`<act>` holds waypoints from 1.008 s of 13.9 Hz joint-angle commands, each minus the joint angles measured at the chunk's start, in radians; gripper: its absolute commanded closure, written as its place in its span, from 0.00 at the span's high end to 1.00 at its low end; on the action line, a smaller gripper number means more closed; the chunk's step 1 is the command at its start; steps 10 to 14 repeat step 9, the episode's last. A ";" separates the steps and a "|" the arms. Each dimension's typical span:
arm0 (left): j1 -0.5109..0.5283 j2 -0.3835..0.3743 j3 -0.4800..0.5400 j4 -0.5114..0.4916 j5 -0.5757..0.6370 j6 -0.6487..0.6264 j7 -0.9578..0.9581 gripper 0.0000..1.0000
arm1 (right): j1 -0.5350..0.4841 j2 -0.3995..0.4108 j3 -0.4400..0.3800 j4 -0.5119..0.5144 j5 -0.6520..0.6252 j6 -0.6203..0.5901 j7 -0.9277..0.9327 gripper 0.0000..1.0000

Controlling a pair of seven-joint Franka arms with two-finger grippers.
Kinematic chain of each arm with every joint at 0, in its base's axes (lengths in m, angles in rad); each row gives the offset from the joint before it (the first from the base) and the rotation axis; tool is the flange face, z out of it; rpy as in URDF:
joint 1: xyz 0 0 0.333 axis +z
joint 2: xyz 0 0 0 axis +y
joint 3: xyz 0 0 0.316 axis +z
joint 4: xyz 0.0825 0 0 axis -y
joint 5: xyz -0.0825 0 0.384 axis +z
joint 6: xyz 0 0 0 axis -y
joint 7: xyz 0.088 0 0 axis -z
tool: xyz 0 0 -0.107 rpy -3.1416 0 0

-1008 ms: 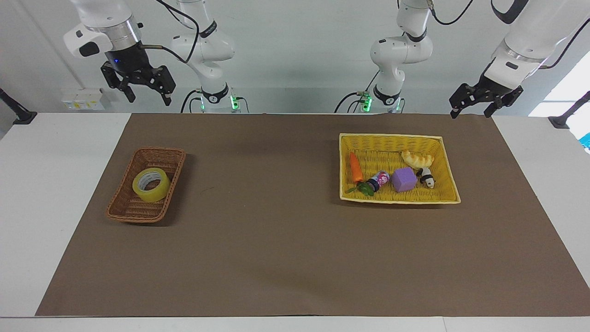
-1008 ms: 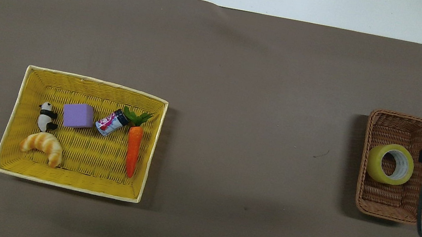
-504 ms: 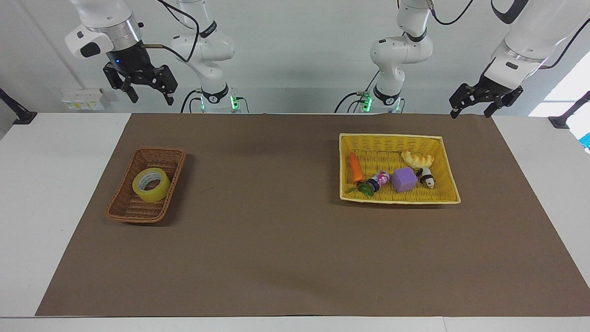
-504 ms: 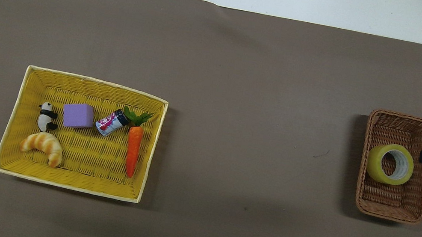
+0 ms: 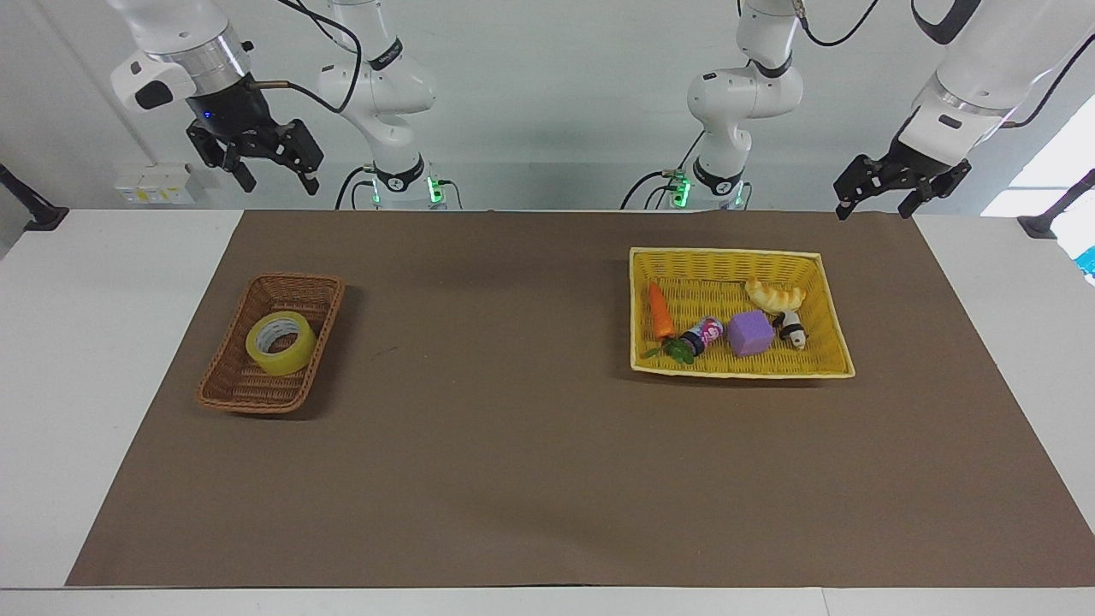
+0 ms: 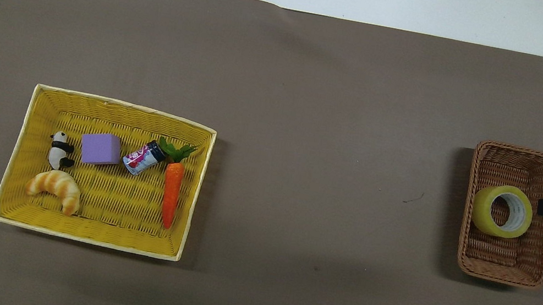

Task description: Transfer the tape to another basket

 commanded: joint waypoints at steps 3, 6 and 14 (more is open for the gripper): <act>0.006 0.005 -0.003 0.022 0.013 -0.025 0.015 1.00 | -0.003 -0.028 0.006 -0.028 -0.023 -0.002 -0.042 1.00; 0.006 0.005 -0.003 0.021 0.013 -0.025 0.015 1.00 | -0.003 -0.028 0.006 -0.029 -0.020 0.005 -0.034 1.00; 0.006 0.005 -0.003 0.022 0.013 -0.025 0.015 1.00 | -0.003 -0.028 0.006 -0.032 -0.020 0.004 -0.039 1.00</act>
